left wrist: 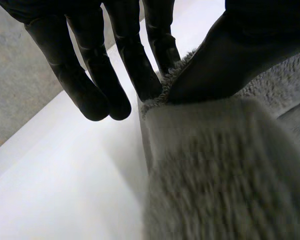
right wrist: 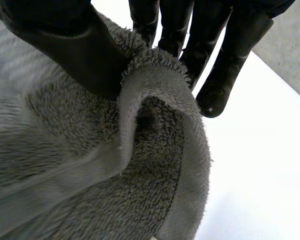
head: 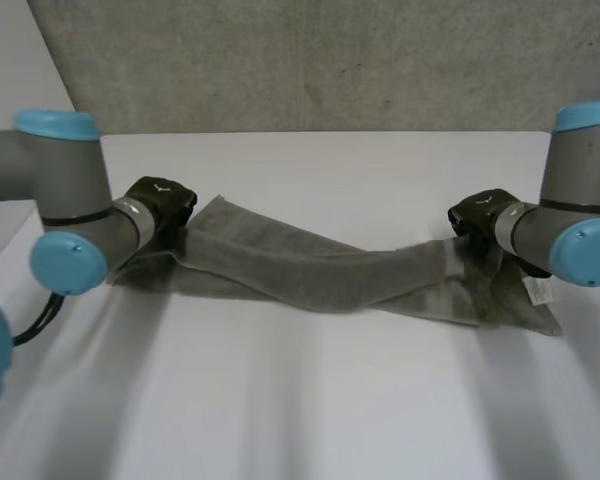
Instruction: Fold the towel.
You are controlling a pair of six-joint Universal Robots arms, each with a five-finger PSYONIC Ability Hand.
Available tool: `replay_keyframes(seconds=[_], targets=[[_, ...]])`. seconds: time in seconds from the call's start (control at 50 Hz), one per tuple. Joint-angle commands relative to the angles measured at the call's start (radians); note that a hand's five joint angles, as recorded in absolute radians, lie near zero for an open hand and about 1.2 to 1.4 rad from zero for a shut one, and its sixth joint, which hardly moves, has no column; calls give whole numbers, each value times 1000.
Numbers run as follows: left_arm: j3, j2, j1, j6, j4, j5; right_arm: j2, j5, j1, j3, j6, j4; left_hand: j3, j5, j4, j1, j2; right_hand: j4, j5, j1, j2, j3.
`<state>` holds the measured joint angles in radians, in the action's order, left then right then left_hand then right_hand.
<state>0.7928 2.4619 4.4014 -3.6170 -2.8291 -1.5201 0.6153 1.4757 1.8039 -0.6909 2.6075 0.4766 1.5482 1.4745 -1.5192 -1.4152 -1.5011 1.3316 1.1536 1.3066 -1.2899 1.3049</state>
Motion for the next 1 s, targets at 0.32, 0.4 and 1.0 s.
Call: replay_keyframes(seconds=[0.32, 0.4, 1.0], targets=[[-300, 55, -62, 28, 33, -132, 236, 82, 17, -123, 32, -197, -1361, -1462, 1332, 1228, 1314, -924, -920, -899, 882, -897], [-200, -45, -57, 31, 46, -130, 325, 35, 20, -240, 31, -197, -1346, -1447, 1317, 1214, 1299, -921, -917, -896, 879, -894], [543, -353, 132, -40, -199, 52, 568, -54, 11, -1039, 9, -556, -1317, -1418, 1288, 1184, 1270, -889, -885, -863, 847, -862]])
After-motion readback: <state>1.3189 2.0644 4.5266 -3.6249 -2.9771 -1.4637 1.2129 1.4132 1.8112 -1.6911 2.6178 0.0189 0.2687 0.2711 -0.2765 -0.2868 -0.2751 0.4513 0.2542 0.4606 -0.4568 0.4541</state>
